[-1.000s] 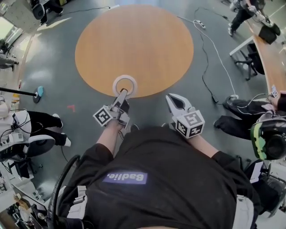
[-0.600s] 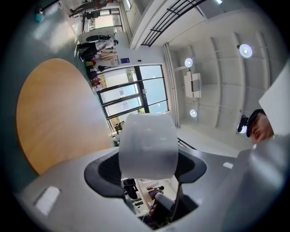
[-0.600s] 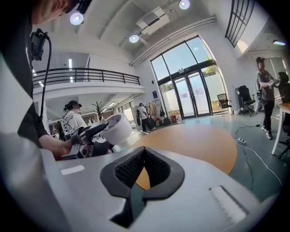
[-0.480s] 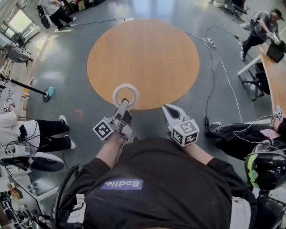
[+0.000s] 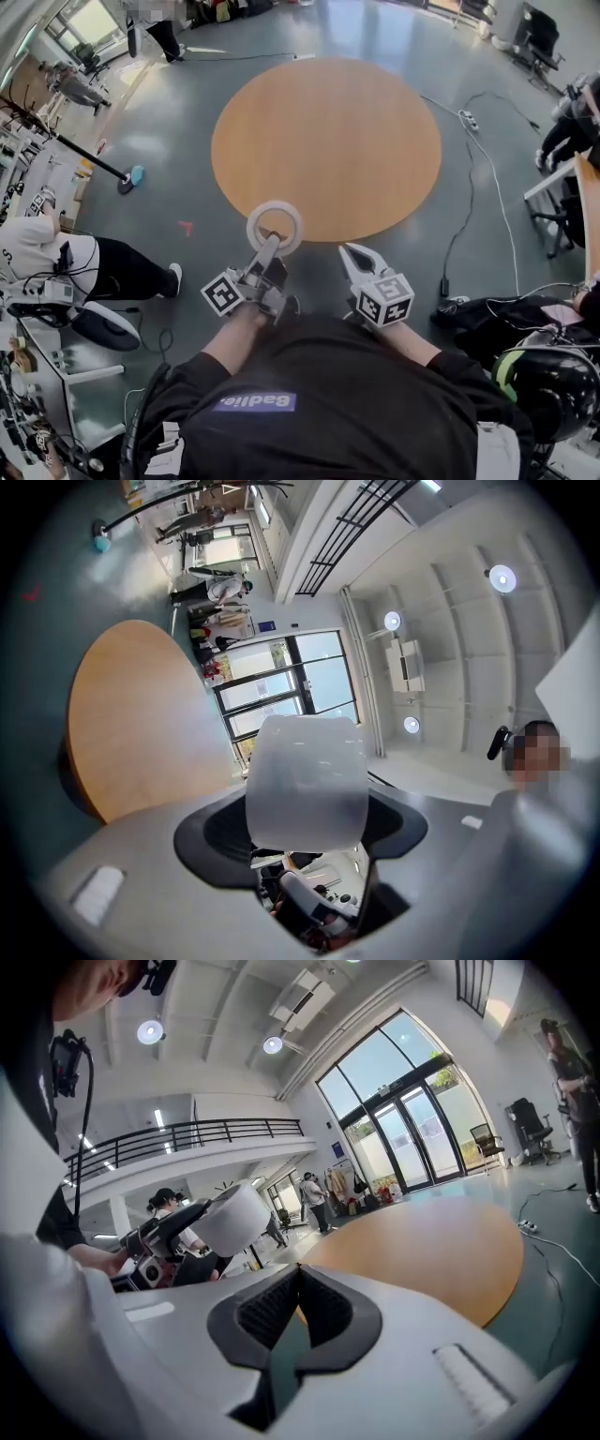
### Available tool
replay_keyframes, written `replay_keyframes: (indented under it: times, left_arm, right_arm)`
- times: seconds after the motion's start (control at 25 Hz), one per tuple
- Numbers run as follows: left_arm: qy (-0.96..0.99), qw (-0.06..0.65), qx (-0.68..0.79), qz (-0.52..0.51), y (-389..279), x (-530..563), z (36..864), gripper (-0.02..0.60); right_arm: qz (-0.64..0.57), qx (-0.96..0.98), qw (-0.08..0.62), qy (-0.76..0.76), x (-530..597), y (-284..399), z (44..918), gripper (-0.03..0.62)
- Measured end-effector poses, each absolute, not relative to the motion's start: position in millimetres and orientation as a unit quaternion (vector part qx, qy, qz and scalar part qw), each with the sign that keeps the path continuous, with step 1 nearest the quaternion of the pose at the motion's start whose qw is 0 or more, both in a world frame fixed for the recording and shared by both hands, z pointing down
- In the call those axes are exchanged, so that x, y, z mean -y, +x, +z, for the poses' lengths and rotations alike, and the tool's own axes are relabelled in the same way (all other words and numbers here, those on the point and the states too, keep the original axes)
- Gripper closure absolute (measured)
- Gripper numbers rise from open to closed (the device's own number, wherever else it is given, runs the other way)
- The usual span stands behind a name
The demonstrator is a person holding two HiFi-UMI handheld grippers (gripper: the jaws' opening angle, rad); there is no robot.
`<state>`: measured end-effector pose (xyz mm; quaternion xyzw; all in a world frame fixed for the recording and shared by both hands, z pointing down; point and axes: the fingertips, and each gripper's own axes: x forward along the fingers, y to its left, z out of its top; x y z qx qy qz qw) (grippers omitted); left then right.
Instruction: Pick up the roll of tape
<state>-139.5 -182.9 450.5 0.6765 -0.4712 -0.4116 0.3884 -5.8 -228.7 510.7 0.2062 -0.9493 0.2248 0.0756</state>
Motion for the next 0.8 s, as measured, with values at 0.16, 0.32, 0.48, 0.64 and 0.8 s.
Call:
replay_keyframes:
  times: [0.16,0.32,0.48,0.64,0.8]
  left_arm:
    - [0.678,0.385,0.473,-0.411,-144,162,444,0.259]
    - [0.697,0.381,0.447,-0.411,-148,142,432,0.259]
    - [0.72,0.378,0.413,-0.411,-162,109,421,0.259]
    - [0.737,0.374,0.405,-0.392,-182,72,411,0.259]
    - [0.753,0.358,0.414,-0.366,-197,46,396,0.26]
  right_arm:
    - [0.223,0.951,0.077,0.202,209,-11,506,0.589]
    - [0.205,0.95,0.071,0.227,186,-14,494,0.589]
    - [0.193,0.943,0.066,0.264,151,-28,486,0.589]
    - [0.187,0.932,0.056,0.306,108,-39,467,0.589]
    - [0.16,0.926,0.063,0.335,73,-49,443,0.589]
